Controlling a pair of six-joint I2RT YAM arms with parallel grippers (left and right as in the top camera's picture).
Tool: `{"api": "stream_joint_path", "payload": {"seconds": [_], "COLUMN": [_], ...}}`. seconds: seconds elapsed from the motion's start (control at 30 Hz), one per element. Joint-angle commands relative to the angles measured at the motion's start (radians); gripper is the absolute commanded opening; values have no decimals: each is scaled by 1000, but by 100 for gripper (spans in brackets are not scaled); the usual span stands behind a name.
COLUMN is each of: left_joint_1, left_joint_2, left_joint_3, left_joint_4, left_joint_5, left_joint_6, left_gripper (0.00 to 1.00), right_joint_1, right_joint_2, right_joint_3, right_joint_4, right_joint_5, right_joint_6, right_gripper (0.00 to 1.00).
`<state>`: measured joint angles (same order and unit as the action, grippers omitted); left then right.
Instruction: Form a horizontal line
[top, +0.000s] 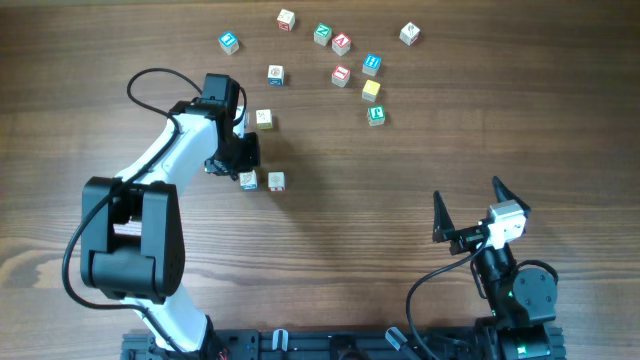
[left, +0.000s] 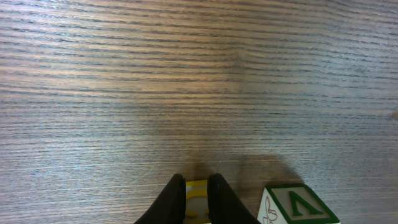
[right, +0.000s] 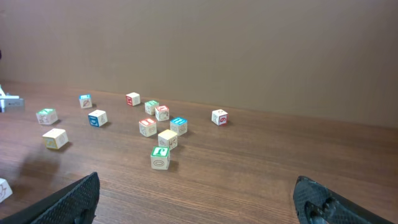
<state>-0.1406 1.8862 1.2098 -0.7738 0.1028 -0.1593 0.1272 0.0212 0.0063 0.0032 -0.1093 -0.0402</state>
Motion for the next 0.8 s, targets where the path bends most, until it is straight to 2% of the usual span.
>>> {"api": "stream_joint_path", "payload": {"seconds": [0.0, 0.17, 0.27, 0.4, 0.47, 0.67, 0.77], "left_joint_1": [-1, -24, -24, -23, -23, -23, -23], "left_joint_2": [-1, -1, -1, -1, -1, -1, -1], "left_joint_3": [-8, -8, -8, -8, -8, -8, -8], "left_joint_4": [-1, 8, 61, 139, 120, -38, -65], "left_joint_5": [21, 12, -78, -217, -235, -216, -179], "left_joint_6": [-9, -8, -10, -104, -146, -148, -148], "left_gripper": [15, 17, 17, 16, 15, 10, 10], "right_joint_1": [-3, -3, -3, -3, -3, -3, -3], "right_joint_2": [-7, -7, -7, -7, -7, -7, -7], "right_joint_3": [-1, -1, -1, -1, -1, -1, -1], "right_joint_4": [4, 3, 3, 4, 3, 4, 4], "right_joint_5": [-12, -12, -12, -12, -12, -12, -12], "right_joint_6": [-11, -11, -11, -11, -11, -11, -11], "right_gripper": [100, 100, 100, 100, 100, 100, 100]}}
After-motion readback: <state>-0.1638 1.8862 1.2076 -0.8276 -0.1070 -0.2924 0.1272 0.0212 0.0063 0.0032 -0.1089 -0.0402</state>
